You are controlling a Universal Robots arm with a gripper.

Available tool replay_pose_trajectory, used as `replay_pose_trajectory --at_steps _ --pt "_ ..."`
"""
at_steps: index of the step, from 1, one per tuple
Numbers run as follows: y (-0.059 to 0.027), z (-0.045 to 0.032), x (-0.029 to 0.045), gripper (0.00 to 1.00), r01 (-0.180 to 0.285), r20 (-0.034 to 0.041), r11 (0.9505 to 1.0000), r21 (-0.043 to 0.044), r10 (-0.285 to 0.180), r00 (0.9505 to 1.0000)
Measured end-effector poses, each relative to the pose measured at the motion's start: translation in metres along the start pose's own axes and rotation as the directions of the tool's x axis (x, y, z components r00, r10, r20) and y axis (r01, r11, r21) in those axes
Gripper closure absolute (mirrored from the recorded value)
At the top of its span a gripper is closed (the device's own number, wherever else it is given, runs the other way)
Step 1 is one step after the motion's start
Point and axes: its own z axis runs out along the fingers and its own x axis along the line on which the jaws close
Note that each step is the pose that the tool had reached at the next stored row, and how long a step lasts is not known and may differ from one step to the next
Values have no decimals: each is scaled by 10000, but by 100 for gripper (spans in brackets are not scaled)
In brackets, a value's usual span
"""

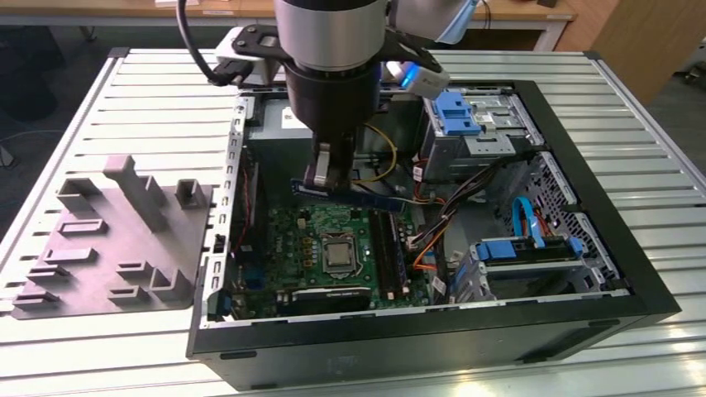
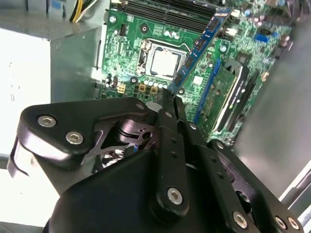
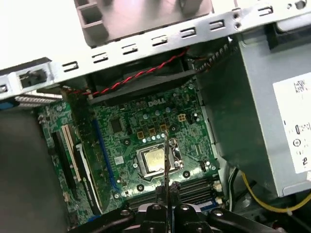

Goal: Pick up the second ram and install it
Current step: 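Insert the second ram into the second slot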

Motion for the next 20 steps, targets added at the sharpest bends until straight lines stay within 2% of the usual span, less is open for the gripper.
replay_pose_trajectory --at_steps 5,7,10,13,15,18,20 --pt "0 11 0 87 -913 -31 9958 23 913 9958" --pt "0 13 0 87 -1271 -43 9919 34 1271 9919" --pt "1 17 1 87 -1814 -58 9834 50 1814 9834" --pt "1 19 1 87 -2340 -74 9722 66 2340 9722" --pt "1 21 1 87 -2699 -84 9629 78 2699 9628" --pt "1 23 1 87 -3213 -99 9469 97 3213 9469" --pt "1 25 1 87 -3567 -107 9342 109 3568 9341"
